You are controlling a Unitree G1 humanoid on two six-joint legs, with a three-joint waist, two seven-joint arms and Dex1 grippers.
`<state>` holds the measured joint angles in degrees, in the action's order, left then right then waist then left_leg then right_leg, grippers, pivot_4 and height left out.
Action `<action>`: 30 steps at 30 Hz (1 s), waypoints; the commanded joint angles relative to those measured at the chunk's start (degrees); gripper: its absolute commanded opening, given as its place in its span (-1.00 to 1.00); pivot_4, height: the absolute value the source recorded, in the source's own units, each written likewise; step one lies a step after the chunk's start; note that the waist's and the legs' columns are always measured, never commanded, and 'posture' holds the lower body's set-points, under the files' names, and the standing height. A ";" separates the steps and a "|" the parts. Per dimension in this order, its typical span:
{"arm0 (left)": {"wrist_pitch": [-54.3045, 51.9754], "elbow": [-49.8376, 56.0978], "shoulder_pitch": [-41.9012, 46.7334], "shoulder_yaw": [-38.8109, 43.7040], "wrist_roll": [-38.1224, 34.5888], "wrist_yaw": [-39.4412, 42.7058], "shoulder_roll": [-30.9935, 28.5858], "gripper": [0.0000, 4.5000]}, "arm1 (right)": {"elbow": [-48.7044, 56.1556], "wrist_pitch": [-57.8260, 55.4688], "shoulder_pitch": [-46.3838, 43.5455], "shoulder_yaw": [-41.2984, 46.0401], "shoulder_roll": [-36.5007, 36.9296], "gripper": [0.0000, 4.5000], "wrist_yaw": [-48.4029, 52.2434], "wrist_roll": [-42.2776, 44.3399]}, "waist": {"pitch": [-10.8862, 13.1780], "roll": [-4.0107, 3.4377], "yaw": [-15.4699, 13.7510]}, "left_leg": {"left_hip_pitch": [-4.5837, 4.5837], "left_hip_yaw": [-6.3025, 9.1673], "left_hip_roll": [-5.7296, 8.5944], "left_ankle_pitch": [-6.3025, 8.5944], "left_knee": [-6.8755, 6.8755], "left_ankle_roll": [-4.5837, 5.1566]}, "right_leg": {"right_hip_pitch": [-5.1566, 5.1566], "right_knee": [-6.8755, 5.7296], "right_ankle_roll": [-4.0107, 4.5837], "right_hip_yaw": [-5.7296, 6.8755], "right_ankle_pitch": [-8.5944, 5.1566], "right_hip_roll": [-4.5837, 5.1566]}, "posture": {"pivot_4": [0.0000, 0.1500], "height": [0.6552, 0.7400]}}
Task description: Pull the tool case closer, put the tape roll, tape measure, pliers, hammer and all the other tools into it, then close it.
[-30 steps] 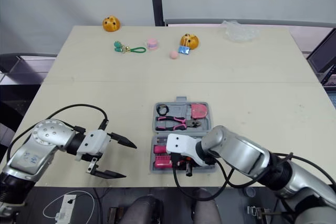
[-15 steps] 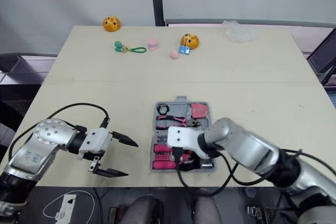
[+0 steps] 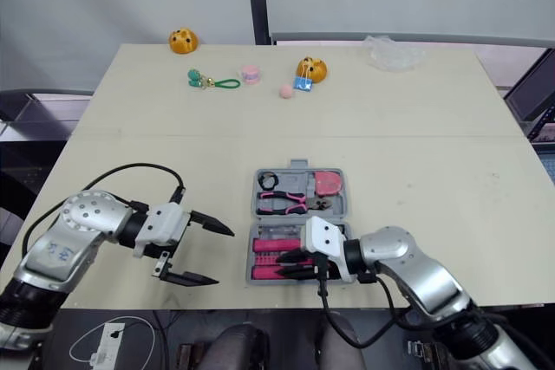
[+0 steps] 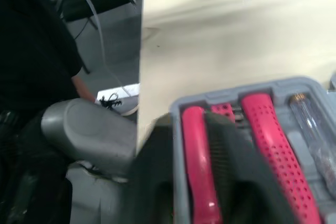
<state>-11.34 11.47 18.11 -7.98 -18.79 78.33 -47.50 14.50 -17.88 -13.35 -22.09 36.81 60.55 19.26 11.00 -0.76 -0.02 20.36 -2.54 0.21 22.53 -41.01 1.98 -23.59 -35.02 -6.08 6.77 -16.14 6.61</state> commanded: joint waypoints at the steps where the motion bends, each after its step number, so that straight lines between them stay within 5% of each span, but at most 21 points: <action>1: -0.26 1.06 1.30 -0.83 -0.58 -0.03 0.87 1.00 | -4.11 5.76 0.29 0.09 -1.17 -0.99 2.12 -2.08 | 0.00 0.00 0.02 | 0.00 0.00 -0.01 0.00 0.00 0.00 | 0.00 0.01 0.00 0.01 0.00 -0.01 | 1.00 1.00; 18: 0.05 1.16 1.82 -1.05 -0.23 -0.80 1.29 1.00 | -12.71 8.80 6.66 -4.33 -0.88 -0.99 -1.62 -15.53 | -0.23 0.22 0.06 | -0.21 0.01 -0.07 0.00 0.00 -0.01 | 0.22 0.01 0.02 -0.06 -0.01 -0.04 | 1.00 1.00; 22: 0.29 0.96 1.73 -1.01 -0.21 -0.66 1.22 1.00 | -10.34 6.61 7.00 -2.67 -1.11 -0.99 -2.61 -13.28 | -0.39 0.27 0.06 | -0.25 0.03 -0.09 0.01 0.00 -0.02 | 0.25 0.00 0.04 -0.23 -0.02 -0.04 | 1.00 1.00; 30: 3.45 -6.82 1.86 0.20 1.95 -1.03 0.70 1.00 | 11.60 -6.23 7.44 13.53 6.69 -0.99 -0.82 2.11 | -0.33 0.18 -0.29 | -0.10 0.07 -0.01 0.01 -0.06 -0.02 | 0.16 0.00 0.03 -0.40 -0.02 0.03 | 1.00 1.00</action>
<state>-9.52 5.94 19.77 -9.51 -17.35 77.35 -46.08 21.17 -21.02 -5.77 -13.72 41.51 59.24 17.08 10.67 -0.57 -0.31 20.26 -2.47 0.19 22.54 -41.06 1.96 -23.43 -35.01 -6.05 6.40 -16.16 6.63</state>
